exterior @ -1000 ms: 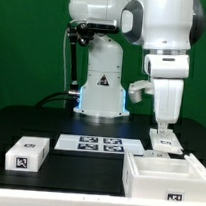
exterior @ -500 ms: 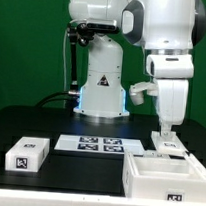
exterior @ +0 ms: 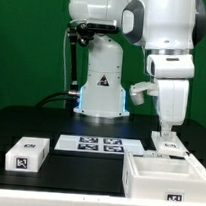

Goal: Assemble cabinet

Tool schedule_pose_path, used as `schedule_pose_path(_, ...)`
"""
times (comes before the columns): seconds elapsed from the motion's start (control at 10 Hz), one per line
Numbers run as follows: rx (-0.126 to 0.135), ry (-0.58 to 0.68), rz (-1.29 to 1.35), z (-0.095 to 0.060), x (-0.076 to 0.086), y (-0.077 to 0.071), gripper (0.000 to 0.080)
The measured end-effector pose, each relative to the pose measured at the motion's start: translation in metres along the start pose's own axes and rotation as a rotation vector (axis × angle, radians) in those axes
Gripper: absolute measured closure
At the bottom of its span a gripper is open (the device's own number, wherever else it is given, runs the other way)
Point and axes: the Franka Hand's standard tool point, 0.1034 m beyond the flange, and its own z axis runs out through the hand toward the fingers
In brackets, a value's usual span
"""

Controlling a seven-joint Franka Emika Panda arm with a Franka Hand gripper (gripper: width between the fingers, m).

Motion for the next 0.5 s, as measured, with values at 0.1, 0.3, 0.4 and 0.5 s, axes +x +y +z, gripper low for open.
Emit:
schedule_pose_path(0.1,0.003,0.001,0.001,0.0018,0.0001,-0.0004,0.0738)
schedule_pose_path(0.3,0.002,0.004,0.001,0.0031,0.0005,0.0006,0.0738)
schedule_pose_path(0.4,-0.002,0.005,0.000,0.0024,0.0000,0.0037,0.0738)
schedule_pose_path(0.5,-0.006,0.007,-0.004,0.0014,-0.0005,0.0084,0.0738)
